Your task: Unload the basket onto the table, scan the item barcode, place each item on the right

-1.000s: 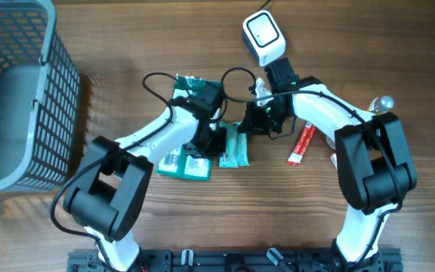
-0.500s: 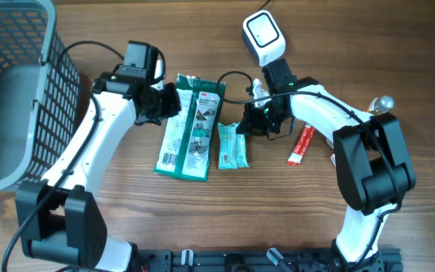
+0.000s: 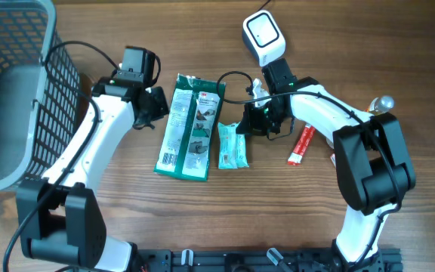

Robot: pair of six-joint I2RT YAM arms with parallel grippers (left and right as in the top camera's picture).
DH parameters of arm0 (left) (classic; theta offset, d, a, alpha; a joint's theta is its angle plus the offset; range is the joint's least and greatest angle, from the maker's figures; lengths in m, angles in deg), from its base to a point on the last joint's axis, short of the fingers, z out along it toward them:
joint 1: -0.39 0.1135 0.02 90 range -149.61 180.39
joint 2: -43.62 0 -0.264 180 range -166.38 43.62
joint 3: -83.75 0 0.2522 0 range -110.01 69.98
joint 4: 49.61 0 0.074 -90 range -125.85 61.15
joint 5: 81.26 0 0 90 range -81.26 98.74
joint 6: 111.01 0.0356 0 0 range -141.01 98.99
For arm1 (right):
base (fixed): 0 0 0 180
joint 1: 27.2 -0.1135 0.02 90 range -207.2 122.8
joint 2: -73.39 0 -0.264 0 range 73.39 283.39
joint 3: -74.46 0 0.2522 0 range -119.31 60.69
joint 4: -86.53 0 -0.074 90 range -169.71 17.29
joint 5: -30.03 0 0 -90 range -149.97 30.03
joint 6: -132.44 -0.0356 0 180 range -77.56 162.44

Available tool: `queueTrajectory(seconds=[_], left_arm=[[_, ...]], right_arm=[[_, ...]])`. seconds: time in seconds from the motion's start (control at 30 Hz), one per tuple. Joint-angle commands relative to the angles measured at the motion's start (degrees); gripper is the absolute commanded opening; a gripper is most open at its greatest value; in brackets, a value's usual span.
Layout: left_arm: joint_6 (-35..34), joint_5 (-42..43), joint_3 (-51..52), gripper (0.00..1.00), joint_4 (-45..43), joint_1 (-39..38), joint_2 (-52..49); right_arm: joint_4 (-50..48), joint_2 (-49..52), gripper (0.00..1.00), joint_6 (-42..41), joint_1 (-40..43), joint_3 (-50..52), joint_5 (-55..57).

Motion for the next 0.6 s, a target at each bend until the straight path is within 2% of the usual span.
queueTrajectory(seconds=[0.0, 0.23, 0.57], left_arm=[[-0.5, -3.8, 2.4, 0.19, -0.6, 0.3, -0.7], [-0.5, -4.0, 5.0, 0.15, -2.4, 0.3, -0.7], [-0.7, -4.3, 15.3, 0.10, -12.1, 0.3, -0.7]], right_arm=[[-0.2, 1.5, 0.04, 1.0, -0.6, 0.6, 0.3], [-0.3, 1.5, 0.04, 1.1, -0.6, 0.6, 0.3], [-0.3, 1.5, 0.04, 1.1, -0.6, 0.6, 0.3]])
